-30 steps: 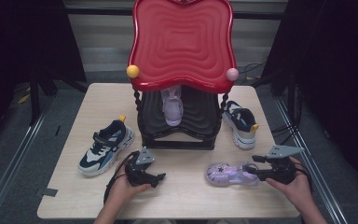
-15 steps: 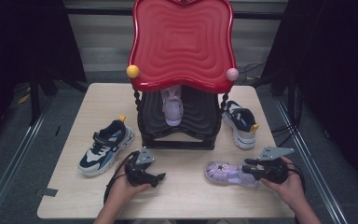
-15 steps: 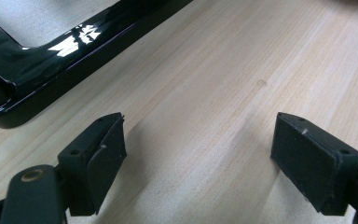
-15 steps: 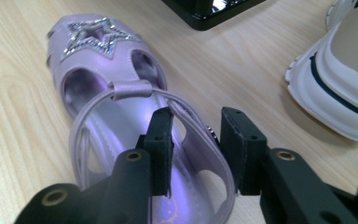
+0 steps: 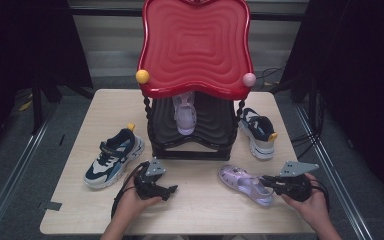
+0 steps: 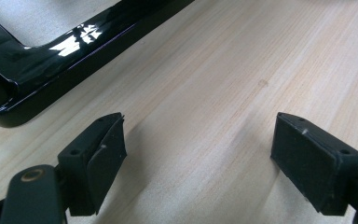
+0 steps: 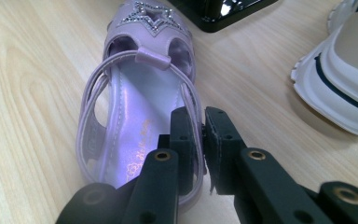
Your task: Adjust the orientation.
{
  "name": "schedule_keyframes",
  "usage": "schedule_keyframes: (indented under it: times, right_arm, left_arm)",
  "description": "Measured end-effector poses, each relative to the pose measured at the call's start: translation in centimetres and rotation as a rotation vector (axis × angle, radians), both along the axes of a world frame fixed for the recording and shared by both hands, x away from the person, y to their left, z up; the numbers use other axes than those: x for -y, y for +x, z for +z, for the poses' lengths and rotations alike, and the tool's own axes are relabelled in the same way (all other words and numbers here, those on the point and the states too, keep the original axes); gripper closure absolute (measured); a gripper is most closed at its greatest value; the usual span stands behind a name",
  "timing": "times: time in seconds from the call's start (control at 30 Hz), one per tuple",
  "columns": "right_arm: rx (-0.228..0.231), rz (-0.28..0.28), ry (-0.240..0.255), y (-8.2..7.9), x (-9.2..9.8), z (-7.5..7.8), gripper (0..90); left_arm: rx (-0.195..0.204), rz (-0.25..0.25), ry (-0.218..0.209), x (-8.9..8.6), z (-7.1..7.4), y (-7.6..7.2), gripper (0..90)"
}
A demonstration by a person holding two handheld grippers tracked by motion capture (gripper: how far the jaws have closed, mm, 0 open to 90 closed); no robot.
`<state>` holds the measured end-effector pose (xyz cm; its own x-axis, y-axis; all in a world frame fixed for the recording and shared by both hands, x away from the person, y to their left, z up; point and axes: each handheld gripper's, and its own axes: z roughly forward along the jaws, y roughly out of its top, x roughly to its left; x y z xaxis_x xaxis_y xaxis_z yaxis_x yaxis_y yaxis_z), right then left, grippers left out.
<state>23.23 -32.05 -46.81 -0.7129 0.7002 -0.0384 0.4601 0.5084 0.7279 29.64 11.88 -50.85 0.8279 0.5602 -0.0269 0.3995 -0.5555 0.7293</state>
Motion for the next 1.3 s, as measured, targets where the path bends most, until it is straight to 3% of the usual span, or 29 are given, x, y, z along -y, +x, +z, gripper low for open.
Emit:
schedule_keyframes:
  times: [0.13, 0.3, 0.4, 0.73, 1.3]
  right_arm:
    - [-0.007, -0.010, 0.019, -0.2, -0.3, -0.1, 81.3]
    - [-0.036, -0.030, 0.076, -0.3, -0.2, -0.6, 77.2]
    - [-0.026, -0.031, 0.090, -0.3, -0.2, -0.6, 74.0]
    - [0.013, -0.021, 0.090, -0.2, -0.8, -0.6, 59.2]
    - [0.009, -0.029, 0.129, 0.7, -1.5, -1.5, 55.6]
  left_arm:
    - [0.000, 0.002, -0.001, 0.0, 0.0, 0.0, 17.1]
    - [0.001, -0.001, -0.001, 0.0, 0.0, 0.0, 17.1]
    - [0.001, 0.000, -0.003, 0.0, 0.0, 0.0, 17.1]
    - [0.001, 0.001, -0.002, 0.0, 0.0, 0.0, 17.1]
    - [0.003, 0.002, -0.001, 0.0, 0.0, 0.0, 17.1]
